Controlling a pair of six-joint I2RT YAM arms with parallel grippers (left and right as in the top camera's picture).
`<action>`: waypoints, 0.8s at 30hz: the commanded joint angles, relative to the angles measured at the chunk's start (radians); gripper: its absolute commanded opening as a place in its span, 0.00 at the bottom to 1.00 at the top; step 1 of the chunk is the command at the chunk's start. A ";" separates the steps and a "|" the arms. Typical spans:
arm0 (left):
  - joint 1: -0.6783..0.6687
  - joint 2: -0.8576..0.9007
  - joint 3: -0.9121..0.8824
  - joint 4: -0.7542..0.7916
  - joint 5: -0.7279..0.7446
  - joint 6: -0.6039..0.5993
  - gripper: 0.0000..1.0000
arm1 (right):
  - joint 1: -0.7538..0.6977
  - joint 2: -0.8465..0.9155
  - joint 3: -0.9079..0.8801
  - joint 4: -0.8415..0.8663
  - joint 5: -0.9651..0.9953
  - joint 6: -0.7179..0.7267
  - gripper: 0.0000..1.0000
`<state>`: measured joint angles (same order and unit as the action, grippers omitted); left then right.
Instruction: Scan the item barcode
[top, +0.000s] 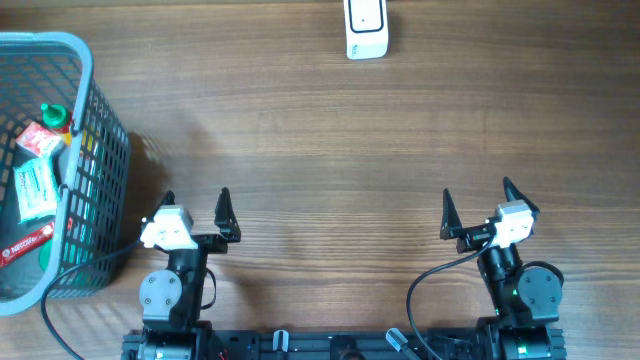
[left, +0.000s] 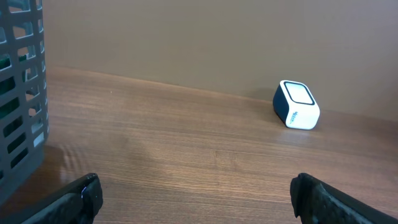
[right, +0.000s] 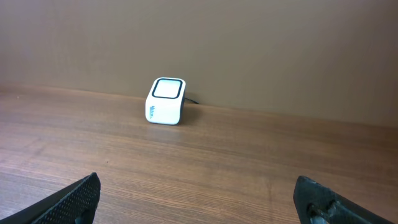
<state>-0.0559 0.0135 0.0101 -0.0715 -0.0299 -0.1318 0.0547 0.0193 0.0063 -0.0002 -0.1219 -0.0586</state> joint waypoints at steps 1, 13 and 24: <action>0.008 -0.007 -0.005 0.002 -0.016 0.020 1.00 | 0.003 -0.008 -0.001 0.005 0.017 -0.018 0.99; 0.008 -0.007 -0.005 0.002 -0.016 0.020 1.00 | 0.003 -0.008 -0.001 0.005 0.017 -0.018 1.00; 0.008 -0.007 -0.005 0.011 -0.098 0.076 1.00 | 0.003 -0.008 -0.001 0.005 0.017 -0.018 1.00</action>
<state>-0.0559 0.0135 0.0101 -0.0589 -0.0895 -0.0898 0.0547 0.0193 0.0063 -0.0002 -0.1215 -0.0586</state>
